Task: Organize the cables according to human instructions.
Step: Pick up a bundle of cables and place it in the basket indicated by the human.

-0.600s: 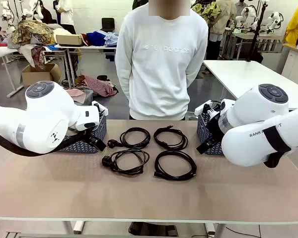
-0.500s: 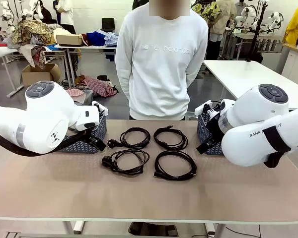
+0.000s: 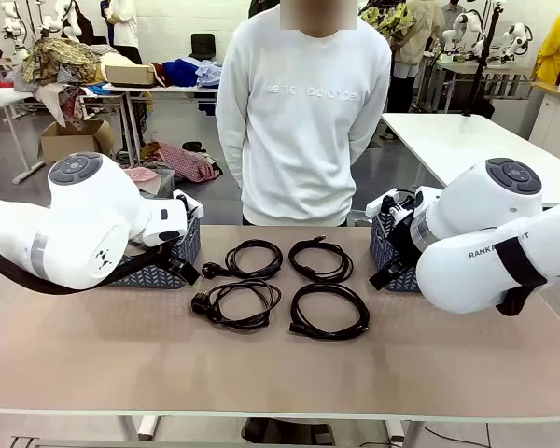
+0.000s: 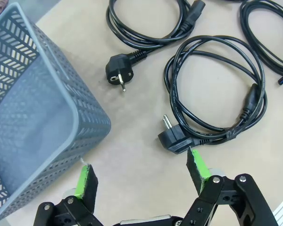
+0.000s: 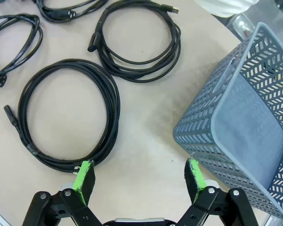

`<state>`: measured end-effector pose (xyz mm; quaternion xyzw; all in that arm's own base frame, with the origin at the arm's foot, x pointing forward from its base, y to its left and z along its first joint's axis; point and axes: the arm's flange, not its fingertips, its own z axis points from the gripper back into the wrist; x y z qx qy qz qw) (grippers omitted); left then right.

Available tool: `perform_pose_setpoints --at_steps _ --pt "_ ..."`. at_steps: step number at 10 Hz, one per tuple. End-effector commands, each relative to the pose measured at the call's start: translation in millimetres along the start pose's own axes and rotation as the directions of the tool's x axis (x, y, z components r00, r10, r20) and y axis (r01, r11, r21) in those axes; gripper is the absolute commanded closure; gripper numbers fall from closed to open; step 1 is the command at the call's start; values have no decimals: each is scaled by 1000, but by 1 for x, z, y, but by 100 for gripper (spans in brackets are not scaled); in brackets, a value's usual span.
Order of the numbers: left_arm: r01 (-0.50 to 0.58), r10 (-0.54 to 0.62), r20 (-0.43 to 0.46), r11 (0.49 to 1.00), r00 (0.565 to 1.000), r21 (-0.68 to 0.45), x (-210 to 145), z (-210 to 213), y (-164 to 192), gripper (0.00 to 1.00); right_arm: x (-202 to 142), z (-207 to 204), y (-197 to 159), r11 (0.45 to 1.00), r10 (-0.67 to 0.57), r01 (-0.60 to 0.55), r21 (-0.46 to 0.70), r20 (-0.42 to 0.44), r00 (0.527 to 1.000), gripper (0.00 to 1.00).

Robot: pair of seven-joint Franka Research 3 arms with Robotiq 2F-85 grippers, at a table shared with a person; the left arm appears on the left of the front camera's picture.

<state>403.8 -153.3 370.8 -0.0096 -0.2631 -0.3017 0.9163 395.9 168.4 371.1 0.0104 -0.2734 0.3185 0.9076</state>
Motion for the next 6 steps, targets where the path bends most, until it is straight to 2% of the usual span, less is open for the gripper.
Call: perform_pose_setpoints --at_steps 1,4,5,6 --pt "-2 2 0 1000 1000 0 0 0 1 0 0 0 0 1000 0 0 0 0 1000 0" --pt "-2 2 0 1000 1000 0 0 0 1 0 0 0 0 1000 0 0 0 0 1000 0" --pt "0 0 0 1000 1000 0 0 0 0 0 2 4 -5 999 4 -4 36 9 1000 0" --pt "19 -19 19 1000 1000 -6 4 12 1 0 3 15 -14 999 18 -19 42 22 1000 0"
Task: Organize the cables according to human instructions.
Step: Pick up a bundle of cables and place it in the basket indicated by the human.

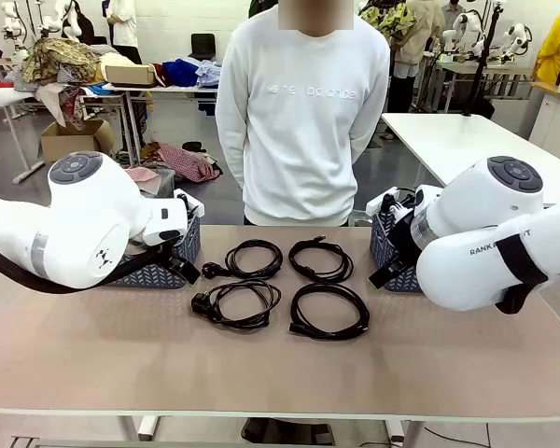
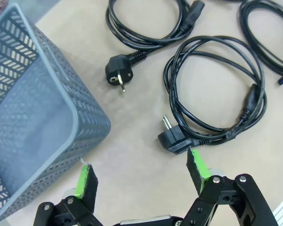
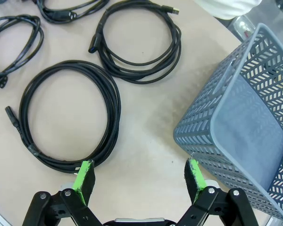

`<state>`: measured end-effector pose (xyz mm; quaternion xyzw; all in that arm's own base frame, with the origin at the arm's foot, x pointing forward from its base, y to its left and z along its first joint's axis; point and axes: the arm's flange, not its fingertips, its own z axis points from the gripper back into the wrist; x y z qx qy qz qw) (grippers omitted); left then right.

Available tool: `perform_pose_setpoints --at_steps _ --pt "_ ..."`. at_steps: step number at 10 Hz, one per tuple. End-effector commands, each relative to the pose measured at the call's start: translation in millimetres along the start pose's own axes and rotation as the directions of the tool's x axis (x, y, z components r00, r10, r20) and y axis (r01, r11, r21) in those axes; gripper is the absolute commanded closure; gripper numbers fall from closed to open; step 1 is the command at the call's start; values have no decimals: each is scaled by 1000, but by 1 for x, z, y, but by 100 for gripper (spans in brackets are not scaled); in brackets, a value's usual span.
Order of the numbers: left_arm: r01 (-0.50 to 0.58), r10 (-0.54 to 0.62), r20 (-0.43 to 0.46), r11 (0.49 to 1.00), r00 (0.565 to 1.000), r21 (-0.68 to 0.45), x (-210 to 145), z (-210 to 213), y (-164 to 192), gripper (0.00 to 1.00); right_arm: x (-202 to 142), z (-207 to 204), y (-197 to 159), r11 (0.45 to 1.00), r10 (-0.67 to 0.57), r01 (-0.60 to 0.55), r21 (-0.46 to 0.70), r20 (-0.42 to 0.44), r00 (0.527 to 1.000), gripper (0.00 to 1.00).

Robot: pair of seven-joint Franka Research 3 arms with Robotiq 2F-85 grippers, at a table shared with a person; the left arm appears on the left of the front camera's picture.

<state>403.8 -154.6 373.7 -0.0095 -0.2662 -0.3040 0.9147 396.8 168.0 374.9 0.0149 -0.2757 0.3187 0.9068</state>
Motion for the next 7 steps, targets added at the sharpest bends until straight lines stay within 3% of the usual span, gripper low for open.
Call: perform_pose_setpoints --at_steps 1,4,6,7 --pt "29 -29 25 999 999 -16 5 22 7 0 3 22 -18 998 30 -31 56 18 999 0" --pt "121 -113 65 983 991 -137 14 55 33 0 6 51 -43 988 67 -74 135 57 996 0" --pt "200 -175 106 930 979 -307 23 75 55 0 8 66 -61 970 103 -120 211 91 991 0" --pt "211 -179 122 917 976 -338 27 80 67 0 8 73 -72 961 111 -137 242 116 987 0"
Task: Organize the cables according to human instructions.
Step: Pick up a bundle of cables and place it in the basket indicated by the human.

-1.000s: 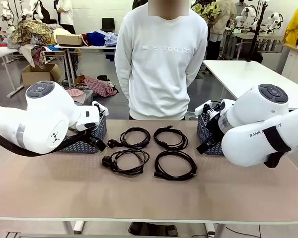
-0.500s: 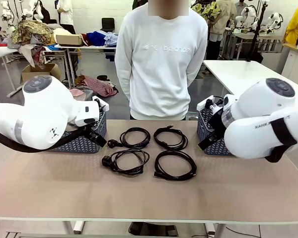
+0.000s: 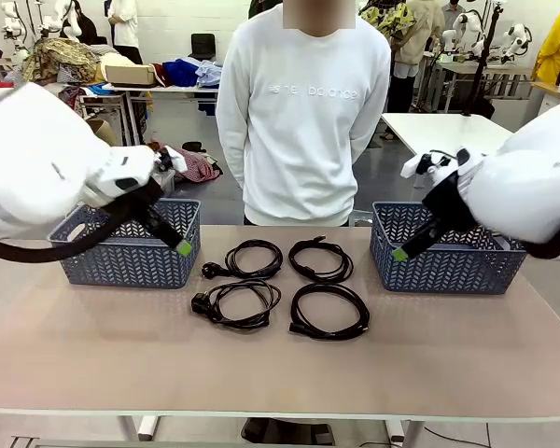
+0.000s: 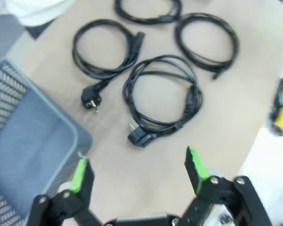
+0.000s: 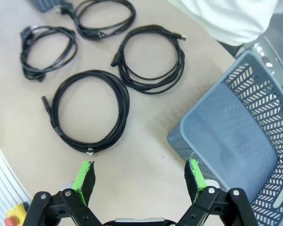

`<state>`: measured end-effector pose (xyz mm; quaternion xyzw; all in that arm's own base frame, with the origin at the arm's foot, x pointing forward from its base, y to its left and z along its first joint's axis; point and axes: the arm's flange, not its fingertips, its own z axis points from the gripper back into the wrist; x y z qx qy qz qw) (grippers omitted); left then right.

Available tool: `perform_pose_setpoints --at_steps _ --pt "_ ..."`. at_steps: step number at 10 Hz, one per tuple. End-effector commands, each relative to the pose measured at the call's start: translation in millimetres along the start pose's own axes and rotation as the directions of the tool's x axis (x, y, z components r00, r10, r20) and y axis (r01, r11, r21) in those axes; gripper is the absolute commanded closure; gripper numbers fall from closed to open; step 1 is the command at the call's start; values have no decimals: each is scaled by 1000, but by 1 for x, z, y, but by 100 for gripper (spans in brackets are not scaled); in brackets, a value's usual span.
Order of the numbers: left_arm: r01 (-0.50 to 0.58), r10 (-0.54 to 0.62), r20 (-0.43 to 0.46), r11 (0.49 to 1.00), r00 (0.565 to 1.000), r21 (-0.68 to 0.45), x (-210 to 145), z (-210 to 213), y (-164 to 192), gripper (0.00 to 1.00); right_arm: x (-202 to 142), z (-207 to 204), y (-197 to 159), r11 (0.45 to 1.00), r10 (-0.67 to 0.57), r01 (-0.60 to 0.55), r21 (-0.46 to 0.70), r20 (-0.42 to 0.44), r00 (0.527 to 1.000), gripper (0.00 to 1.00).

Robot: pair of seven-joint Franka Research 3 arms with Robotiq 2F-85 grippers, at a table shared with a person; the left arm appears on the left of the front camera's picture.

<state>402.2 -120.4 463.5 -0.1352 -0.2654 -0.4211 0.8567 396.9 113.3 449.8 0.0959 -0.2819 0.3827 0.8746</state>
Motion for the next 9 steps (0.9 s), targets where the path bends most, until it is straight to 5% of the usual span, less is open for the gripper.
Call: perform_pose_setpoints --at_steps 1,5,9 --pt "-2 2 -2 997 1000 -76 0 12 36 0 -2 10 -27 995 23 -27 91 43 999 0" --pt "7 12 93 979 996 -204 -1 34 63 0 -16 41 -75 978 -13 -21 208 161 987 0" --pt "-3 31 142 980 989 -197 -8 48 86 0 -23 44 -93 975 -45 2 222 189 981 0"
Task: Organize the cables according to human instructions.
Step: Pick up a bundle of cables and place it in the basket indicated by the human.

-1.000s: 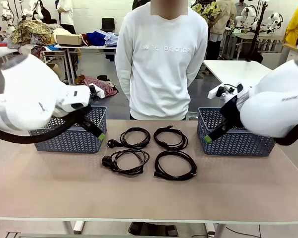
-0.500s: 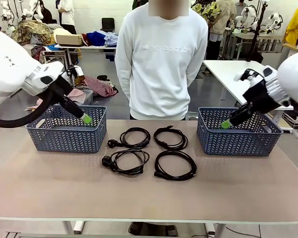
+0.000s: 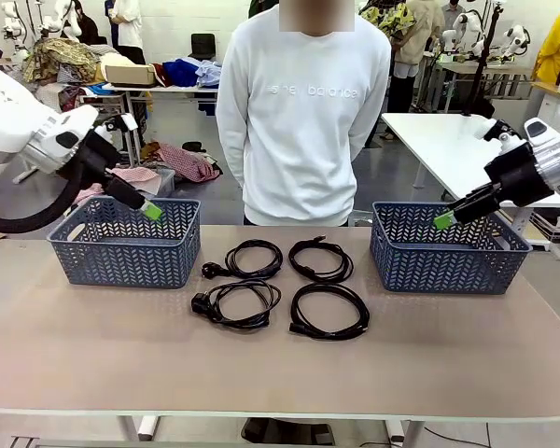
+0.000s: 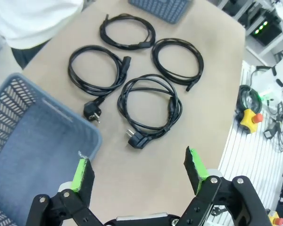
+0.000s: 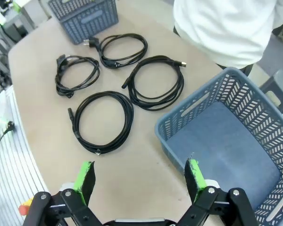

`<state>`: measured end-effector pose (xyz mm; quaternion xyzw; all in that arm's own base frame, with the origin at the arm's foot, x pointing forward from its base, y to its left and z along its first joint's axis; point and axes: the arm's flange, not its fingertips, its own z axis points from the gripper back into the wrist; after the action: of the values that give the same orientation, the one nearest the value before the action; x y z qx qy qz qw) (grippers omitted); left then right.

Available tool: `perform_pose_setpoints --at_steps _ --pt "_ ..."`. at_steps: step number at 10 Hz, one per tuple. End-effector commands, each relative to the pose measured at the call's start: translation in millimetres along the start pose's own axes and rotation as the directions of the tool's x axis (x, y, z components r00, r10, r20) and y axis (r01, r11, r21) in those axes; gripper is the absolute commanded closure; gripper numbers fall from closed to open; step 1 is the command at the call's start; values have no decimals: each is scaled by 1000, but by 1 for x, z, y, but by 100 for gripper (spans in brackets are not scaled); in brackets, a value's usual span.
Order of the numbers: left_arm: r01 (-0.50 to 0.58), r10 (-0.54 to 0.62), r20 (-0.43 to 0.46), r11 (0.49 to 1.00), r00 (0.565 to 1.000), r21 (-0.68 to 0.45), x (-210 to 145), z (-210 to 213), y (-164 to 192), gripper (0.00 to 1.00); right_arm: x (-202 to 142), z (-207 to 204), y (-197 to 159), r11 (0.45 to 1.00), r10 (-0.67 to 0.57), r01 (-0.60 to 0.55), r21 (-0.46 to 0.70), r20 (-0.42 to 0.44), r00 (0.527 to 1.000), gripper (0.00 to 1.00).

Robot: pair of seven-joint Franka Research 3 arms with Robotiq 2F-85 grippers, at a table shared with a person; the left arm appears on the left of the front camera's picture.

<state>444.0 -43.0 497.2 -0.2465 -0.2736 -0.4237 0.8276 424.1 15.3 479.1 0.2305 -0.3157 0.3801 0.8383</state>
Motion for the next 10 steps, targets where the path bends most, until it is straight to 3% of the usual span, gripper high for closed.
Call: perform_pose_setpoints --at_steps 1,10 --pt "5 -5 -8 1000 1000 -7 2 -5 -5 0 5 -8 -5 1000 17 -17 0 0 1000 0" --pt "5 -5 -8 1000 1000 -7 2 -5 -5 0 0 0 0 1000 0 0 0 0 1000 0"
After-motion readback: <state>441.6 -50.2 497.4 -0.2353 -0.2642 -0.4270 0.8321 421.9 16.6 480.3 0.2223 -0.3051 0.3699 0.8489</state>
